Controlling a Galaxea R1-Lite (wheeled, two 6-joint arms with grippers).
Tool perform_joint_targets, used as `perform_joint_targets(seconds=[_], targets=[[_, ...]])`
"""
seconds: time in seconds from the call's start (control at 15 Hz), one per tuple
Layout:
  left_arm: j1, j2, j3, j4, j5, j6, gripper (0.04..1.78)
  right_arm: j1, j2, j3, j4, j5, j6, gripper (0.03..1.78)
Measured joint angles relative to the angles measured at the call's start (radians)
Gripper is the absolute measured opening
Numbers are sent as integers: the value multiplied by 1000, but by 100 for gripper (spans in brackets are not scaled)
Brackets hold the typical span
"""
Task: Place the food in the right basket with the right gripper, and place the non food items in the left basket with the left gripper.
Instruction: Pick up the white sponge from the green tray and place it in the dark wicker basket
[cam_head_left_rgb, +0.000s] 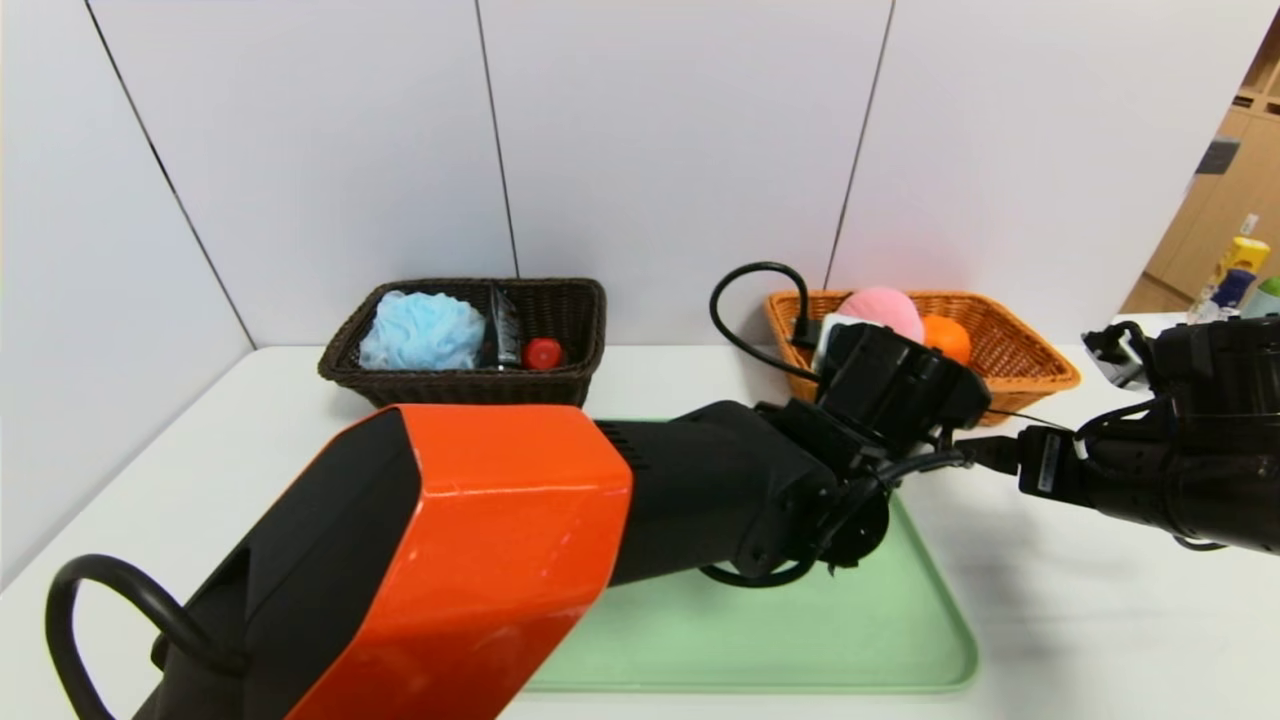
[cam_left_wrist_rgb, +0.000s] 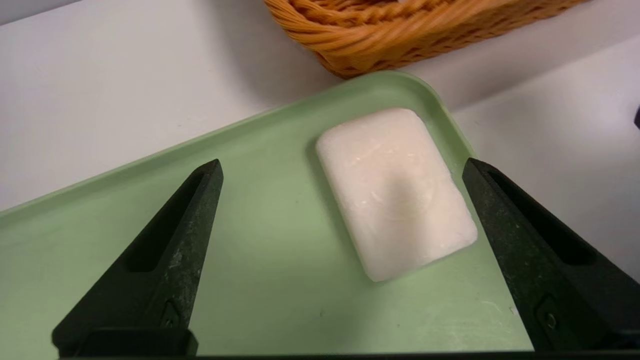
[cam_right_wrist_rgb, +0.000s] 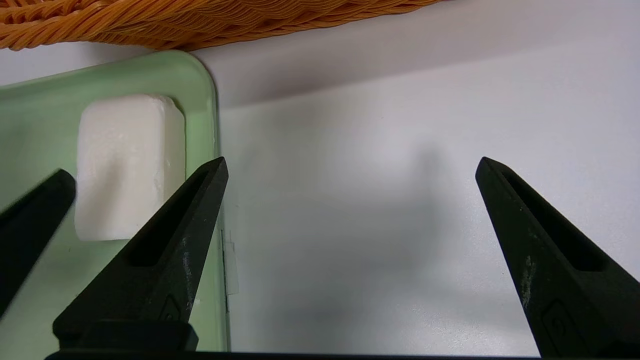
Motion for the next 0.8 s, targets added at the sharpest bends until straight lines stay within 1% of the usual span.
perform_joint_targets(seconds=[0.27, 0.53, 0.8], targets=[[-34, 35, -2, -7, 13, -1, 169, -2, -1, 24, -1, 3, 0, 171], [-42, 51, -2, -8, 15, -2, 169, -3, -6, 34, -2, 3, 1, 171], [-43, 77, -2, -41, 20, -4, 169, -3, -13, 36, -2, 7, 1, 171]])
